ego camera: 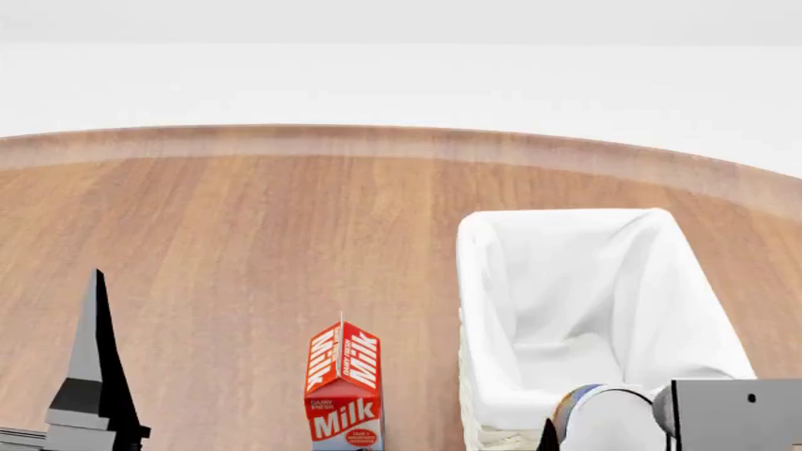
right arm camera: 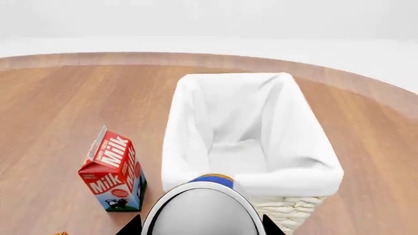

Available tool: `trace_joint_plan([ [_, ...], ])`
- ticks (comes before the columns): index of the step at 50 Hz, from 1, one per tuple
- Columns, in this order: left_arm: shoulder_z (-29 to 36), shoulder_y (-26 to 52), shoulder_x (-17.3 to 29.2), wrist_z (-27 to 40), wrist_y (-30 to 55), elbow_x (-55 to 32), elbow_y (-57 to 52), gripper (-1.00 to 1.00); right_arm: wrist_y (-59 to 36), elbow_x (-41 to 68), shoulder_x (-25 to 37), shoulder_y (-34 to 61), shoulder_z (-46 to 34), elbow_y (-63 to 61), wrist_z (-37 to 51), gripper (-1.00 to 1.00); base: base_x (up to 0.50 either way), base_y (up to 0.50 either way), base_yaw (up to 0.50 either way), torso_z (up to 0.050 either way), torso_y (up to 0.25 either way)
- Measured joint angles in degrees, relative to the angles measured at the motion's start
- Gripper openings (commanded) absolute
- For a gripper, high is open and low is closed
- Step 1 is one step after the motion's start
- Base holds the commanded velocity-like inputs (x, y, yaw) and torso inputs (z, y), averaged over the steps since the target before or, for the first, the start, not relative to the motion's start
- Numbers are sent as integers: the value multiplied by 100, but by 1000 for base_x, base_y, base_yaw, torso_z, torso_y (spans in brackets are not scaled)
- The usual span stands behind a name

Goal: Pick up the alphabet soup and the tomato sauce, and put them in the basket.

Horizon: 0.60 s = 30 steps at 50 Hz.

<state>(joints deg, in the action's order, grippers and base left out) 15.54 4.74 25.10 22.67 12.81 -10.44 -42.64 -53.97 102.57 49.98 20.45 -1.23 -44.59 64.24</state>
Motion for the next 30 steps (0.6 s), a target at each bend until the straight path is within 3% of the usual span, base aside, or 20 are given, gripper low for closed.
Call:
trace_joint_plan([
  [30, -19, -23, 50, 28, -57, -45, 23, 100, -396, -1077, -819, 2138, -1153, 1611, -650, -100, 0, 0, 0, 0, 1],
])
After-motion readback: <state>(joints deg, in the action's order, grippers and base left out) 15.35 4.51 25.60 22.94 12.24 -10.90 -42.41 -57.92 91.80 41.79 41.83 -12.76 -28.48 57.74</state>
